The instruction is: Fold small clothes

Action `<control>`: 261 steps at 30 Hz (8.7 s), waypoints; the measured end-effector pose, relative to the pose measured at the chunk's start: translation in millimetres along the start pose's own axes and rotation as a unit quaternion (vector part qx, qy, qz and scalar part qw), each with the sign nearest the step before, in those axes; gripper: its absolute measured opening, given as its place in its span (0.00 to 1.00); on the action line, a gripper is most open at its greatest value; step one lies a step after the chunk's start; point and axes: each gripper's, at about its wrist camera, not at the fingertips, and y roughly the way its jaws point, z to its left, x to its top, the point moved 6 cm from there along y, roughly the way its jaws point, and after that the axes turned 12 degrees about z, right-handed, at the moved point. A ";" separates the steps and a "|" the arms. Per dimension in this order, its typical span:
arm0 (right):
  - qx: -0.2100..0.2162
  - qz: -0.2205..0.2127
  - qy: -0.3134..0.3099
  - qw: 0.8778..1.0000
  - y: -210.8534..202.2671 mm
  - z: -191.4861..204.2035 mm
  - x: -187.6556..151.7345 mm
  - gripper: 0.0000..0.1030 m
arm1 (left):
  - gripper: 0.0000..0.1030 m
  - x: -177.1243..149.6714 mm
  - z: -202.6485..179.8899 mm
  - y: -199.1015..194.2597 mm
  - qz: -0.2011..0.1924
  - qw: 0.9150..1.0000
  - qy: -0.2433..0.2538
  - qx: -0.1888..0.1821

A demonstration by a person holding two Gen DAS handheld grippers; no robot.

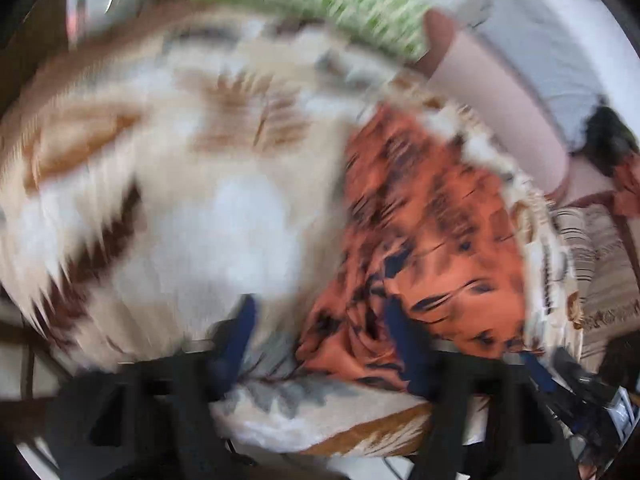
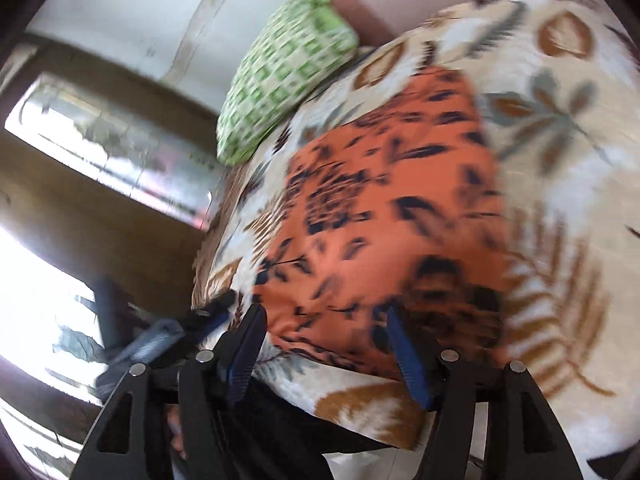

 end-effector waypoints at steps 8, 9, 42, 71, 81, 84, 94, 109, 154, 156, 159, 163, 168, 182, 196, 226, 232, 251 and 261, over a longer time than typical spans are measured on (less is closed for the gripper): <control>0.106 0.020 0.081 0.991 -11.6 -33.7 -15.0 0.66 | 0.07 -3.0 -0.9 -13.1 -0.008 1.000 -0.018 -0.012; 0.133 0.028 0.099 0.986 -8.2 -33.6 -15.0 0.67 | 0.07 -5.5 -1.5 -13.0 -0.006 1.000 -0.016 -0.010; 0.140 0.042 0.184 0.972 -7.9 -68.5 -23.0 0.75 | 0.57 -8.1 -28.0 -42.4 -0.075 0.997 0.019 -0.018; 0.111 0.056 0.121 0.985 44.1 -100.2 158.7 0.72 | 0.59 27.1 -103.6 34.6 -0.053 0.977 0.186 0.088; 0.046 0.048 0.120 0.990 29.2 -101.7 154.7 0.76 | 0.59 29.0 -100.9 32.4 -0.046 0.981 0.177 0.061; 0.000 0.012 0.077 0.997 1.4 -80.7 153.4 0.77 | 0.59 28.7 -101.9 32.8 -0.045 0.981 0.177 0.065; -0.008 0.091 0.017 0.996 27.2 -47.3 122.9 0.83 | 0.59 29.9 -102.9 30.5 -0.038 0.981 0.180 0.057; -0.044 0.085 -0.036 0.995 29.1 -29.4 112.9 0.84 | 0.72 59.8 -39.2 12.1 0.011 0.993 0.054 -0.108; -0.010 0.086 -0.045 0.995 19.2 -25.9 115.5 0.91 | 0.76 81.0 -39.9 -10.4 -0.054 0.983 0.154 0.085; -0.017 0.081 -0.050 0.995 12.9 -19.0 114.3 0.91 | 0.76 77.7 -42.7 -16.8 -0.064 0.980 0.159 0.097; -0.003 0.062 -0.051 0.997 -1.2 -7.8 115.7 0.91 | 0.76 74.8 -51.1 -20.8 -0.071 0.980 0.163 0.096; 0.018 0.065 -0.044 0.997 2.1 -3.5 118.4 0.91 | 0.76 68.6 -54.4 -18.9 -0.068 0.980 0.163 0.095; 0.006 0.096 -0.018 0.995 27.7 -22.4 114.5 0.92 | 0.80 60.3 -37.3 16.7 -0.038 0.982 0.142 0.116; -0.016 0.036 0.055 0.998 -12.9 -77.1 139.0 0.92 | 0.85 66.4 -39.7 26.0 -0.010 0.991 0.130 0.008; 0.075 0.052 0.115 0.989 36.6 -110.9 212.3 0.90 | 0.84 7.5 -87.4 17.9 -0.033 0.971 0.224 0.083; -0.314 -0.057 -0.183 0.930 -49.9 11.3 121.2 0.75 | 0.87 4.1 -81.3 -5.8 -0.071 0.980 0.172 0.073; -0.327 -0.067 -0.186 0.924 -58.5 17.4 115.7 0.75 | 0.87 2.1 -77.2 -17.0 -0.084 0.980 0.166 0.067; -0.340 -0.062 -0.190 0.919 -48.8 20.3 116.3 0.75 | 0.87 16.2 -62.8 -15.0 -0.087 0.983 0.147 0.069; -0.362 -0.067 -0.189 0.910 -45.9 17.8 117.0 0.75 | 0.87 18.2 -62.1 -10.7 -0.083 0.983 0.148 0.070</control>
